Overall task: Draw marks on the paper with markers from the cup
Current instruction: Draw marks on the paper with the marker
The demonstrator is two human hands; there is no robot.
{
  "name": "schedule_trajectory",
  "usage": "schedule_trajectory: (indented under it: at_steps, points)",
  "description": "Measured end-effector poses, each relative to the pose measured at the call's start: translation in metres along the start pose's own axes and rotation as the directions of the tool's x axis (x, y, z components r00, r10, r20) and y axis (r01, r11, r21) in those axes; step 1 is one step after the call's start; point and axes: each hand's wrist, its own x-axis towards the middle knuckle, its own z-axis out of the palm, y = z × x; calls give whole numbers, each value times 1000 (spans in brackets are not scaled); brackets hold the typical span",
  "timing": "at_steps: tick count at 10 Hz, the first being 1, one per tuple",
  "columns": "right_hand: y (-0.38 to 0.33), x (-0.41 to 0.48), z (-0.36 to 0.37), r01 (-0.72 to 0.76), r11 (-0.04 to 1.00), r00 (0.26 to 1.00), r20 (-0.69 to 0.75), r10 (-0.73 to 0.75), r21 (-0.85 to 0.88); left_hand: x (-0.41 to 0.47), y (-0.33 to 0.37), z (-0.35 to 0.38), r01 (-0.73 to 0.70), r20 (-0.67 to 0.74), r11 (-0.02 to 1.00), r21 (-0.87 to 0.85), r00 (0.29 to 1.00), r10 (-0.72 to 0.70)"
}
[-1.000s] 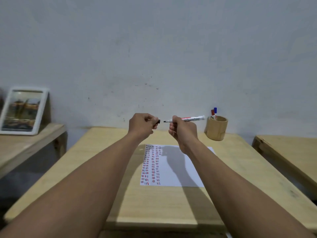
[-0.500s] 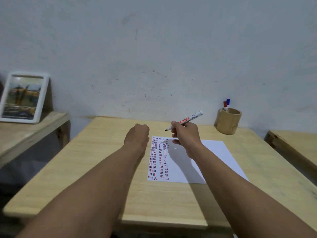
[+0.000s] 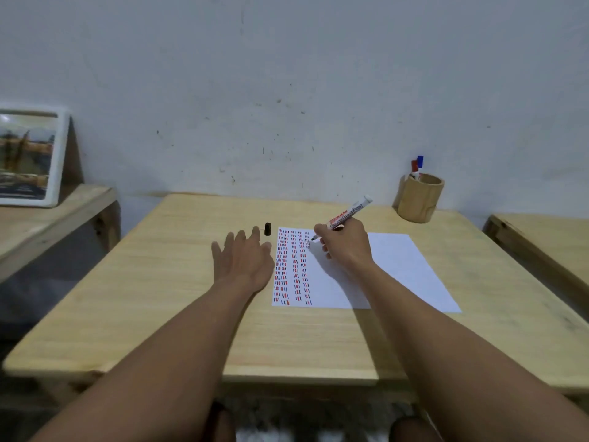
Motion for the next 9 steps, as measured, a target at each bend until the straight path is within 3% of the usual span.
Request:
schedule_trajectory:
  at_steps: [2,9]
  points:
    - [11,0,7,31,996,999,23,-29,-85,-4,-2,0,-47,118,999,22,992,44]
    - [16,3,10,67,984,997,60,-57,-167,-7,-2,-1,-50,102,999,20,994,48]
